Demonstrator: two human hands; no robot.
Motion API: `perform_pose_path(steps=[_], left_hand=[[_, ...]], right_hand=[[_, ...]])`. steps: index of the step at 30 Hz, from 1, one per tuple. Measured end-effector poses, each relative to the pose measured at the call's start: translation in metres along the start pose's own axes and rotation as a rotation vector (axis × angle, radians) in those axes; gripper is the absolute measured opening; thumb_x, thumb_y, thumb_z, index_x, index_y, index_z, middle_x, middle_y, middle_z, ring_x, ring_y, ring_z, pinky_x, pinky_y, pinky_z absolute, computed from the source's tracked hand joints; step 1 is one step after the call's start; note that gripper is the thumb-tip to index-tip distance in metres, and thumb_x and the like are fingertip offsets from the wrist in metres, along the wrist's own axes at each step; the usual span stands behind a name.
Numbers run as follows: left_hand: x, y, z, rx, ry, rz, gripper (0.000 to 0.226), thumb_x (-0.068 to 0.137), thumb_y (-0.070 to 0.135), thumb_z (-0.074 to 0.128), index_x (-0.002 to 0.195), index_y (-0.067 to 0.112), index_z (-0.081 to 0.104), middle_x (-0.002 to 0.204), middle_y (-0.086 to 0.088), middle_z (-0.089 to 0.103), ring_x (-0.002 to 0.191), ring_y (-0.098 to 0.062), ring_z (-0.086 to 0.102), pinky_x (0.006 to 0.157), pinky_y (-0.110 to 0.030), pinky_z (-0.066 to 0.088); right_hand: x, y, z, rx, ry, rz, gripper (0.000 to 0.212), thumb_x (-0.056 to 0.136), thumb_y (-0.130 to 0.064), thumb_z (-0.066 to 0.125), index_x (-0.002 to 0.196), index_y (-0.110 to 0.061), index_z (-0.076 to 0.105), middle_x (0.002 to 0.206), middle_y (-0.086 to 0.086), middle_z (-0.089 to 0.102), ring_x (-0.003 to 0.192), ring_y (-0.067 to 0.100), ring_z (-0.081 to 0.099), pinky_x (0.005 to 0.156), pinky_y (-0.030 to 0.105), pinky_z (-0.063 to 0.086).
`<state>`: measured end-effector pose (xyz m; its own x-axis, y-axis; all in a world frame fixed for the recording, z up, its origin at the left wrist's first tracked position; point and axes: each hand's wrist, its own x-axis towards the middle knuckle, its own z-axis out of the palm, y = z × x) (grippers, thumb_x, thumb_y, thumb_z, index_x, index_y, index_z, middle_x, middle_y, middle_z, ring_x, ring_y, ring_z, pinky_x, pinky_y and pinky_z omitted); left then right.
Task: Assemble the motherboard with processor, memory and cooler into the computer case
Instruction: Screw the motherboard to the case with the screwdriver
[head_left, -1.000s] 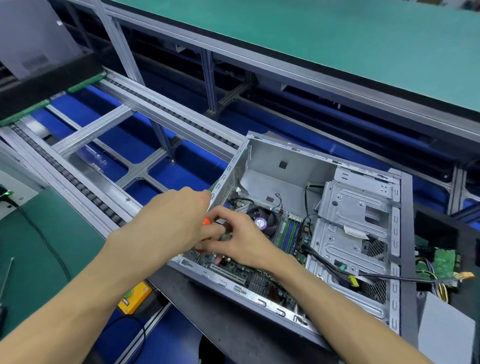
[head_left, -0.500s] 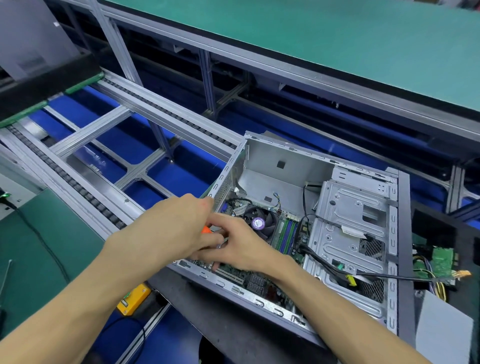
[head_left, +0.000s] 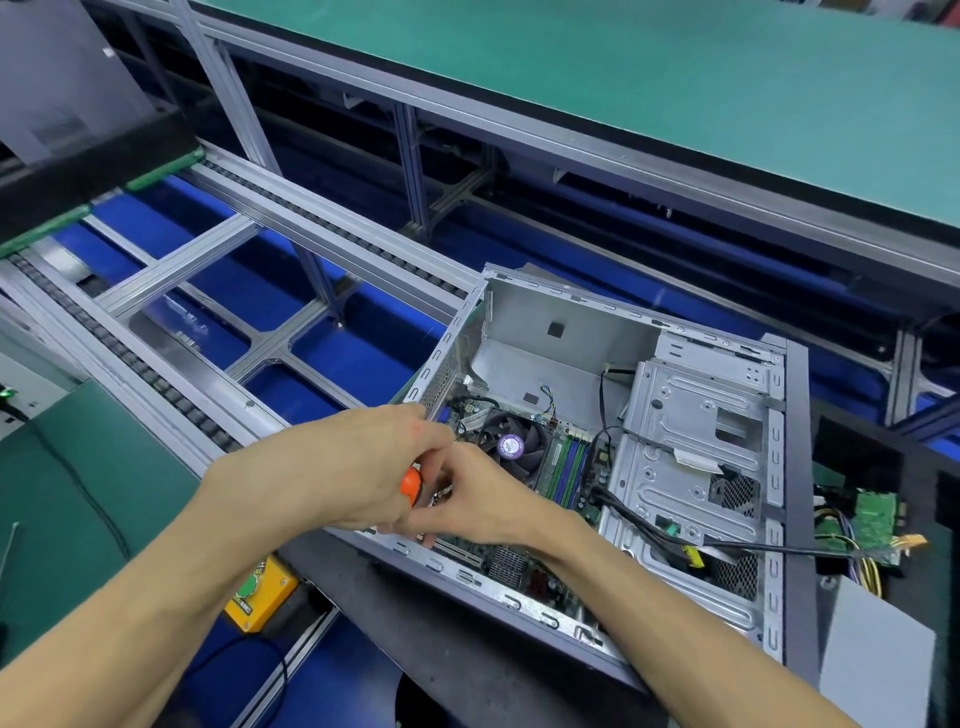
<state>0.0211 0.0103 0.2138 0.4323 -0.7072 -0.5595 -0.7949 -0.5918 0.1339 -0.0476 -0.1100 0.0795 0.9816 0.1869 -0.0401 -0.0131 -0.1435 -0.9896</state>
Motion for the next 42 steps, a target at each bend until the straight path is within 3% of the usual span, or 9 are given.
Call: perform_pose_path(steps=[5, 9, 13, 16, 20, 25, 34, 38, 42], left_hand=[[0.002, -0.001, 0.004, 0.065, 0.199, -0.19, 0.039, 0.084, 0.063, 0.058, 0.086, 0.025, 0.047, 0.078, 0.005, 0.055, 0.069, -0.014, 0.056, 0.063, -0.033, 0.05], [0.001, -0.005, 0.006, 0.036, 0.211, -0.144, 0.028, 0.087, 0.046, 0.061, 0.079, 0.026, 0.044, 0.074, 0.004, 0.057, 0.066, -0.014, 0.057, 0.065, -0.036, 0.053], [-0.006, -0.007, 0.001, 0.043, 0.121, -0.1, 0.026, 0.083, 0.034, 0.067, 0.08, 0.032, 0.041, 0.084, 0.007, 0.053, 0.076, -0.015, 0.058, 0.069, -0.035, 0.051], [-0.008, -0.004, 0.001, 0.071, 0.13, -0.09, 0.021, 0.085, 0.043, 0.063, 0.093, 0.034, 0.046, 0.094, 0.009, 0.053, 0.083, -0.017, 0.058, 0.074, -0.035, 0.051], [-0.006, 0.0, -0.001, 0.174, 0.255, -0.217, 0.041, 0.088, 0.065, 0.05, 0.095, 0.024, 0.049, 0.079, 0.004, 0.053, 0.074, -0.019, 0.057, 0.063, -0.032, 0.045], [-0.002, 0.0, 0.0, 0.121, 0.204, -0.139, 0.022, 0.089, 0.042, 0.06, 0.08, 0.028, 0.044, 0.076, 0.005, 0.055, 0.069, -0.014, 0.057, 0.061, -0.03, 0.048], [-0.004, -0.004, 0.003, 0.073, 0.194, -0.104, 0.02, 0.085, 0.042, 0.064, 0.082, 0.029, 0.049, 0.074, 0.005, 0.057, 0.067, -0.012, 0.059, 0.065, -0.032, 0.055], [0.0, -0.002, 0.004, 0.109, 0.221, -0.175, 0.019, 0.088, 0.04, 0.061, 0.085, 0.024, 0.052, 0.08, 0.002, 0.056, 0.073, -0.018, 0.061, 0.069, -0.035, 0.055], [0.002, -0.002, 0.0, 0.114, 0.193, -0.182, 0.015, 0.089, 0.034, 0.061, 0.088, 0.022, 0.052, 0.084, 0.0, 0.058, 0.077, -0.021, 0.061, 0.071, -0.037, 0.055]], right_hand=[[0.003, -0.001, -0.002, 0.126, -0.003, -0.029, 0.034, 0.083, -0.02, 0.083, 0.112, -0.012, 0.066, 0.091, 0.011, 0.069, 0.073, 0.029, 0.073, 0.057, 0.035, 0.061], [0.005, 0.001, 0.0, 0.136, -0.004, -0.023, 0.036, 0.082, -0.02, 0.083, 0.111, -0.011, 0.065, 0.095, 0.018, 0.067, 0.071, 0.027, 0.073, 0.057, 0.033, 0.061], [0.004, -0.001, 0.0, 0.127, 0.0, -0.033, 0.027, 0.08, -0.021, 0.082, 0.099, -0.018, 0.064, 0.085, 0.001, 0.073, 0.073, 0.028, 0.073, 0.057, 0.033, 0.061], [0.002, -0.004, -0.002, 0.136, 0.011, -0.02, 0.027, 0.079, -0.018, 0.081, 0.099, -0.021, 0.063, 0.085, 0.002, 0.073, 0.074, 0.029, 0.073, 0.057, 0.037, 0.062], [0.003, -0.006, -0.001, 0.117, 0.041, -0.028, 0.032, 0.08, -0.015, 0.085, 0.106, -0.017, 0.066, 0.092, 0.006, 0.071, 0.074, 0.025, 0.073, 0.056, 0.035, 0.062], [0.002, -0.004, -0.001, 0.106, 0.024, -0.023, 0.035, 0.081, -0.014, 0.085, 0.108, -0.013, 0.062, 0.088, 0.013, 0.073, 0.072, 0.032, 0.073, 0.056, 0.034, 0.061], [0.003, -0.003, -0.001, 0.074, 0.001, -0.062, 0.034, 0.08, -0.012, 0.084, 0.107, -0.007, 0.064, 0.094, 0.012, 0.072, 0.067, 0.016, 0.071, 0.054, 0.027, 0.058], [0.003, -0.006, -0.004, 0.042, 0.005, -0.069, 0.033, 0.083, -0.011, 0.083, 0.11, -0.005, 0.066, 0.104, 0.015, 0.064, 0.071, 0.024, 0.071, 0.057, 0.033, 0.061], [0.004, -0.007, -0.004, 0.01, 0.029, -0.07, 0.031, 0.083, -0.009, 0.082, 0.11, -0.002, 0.068, 0.107, 0.015, 0.06, 0.067, 0.018, 0.069, 0.059, 0.04, 0.063]])
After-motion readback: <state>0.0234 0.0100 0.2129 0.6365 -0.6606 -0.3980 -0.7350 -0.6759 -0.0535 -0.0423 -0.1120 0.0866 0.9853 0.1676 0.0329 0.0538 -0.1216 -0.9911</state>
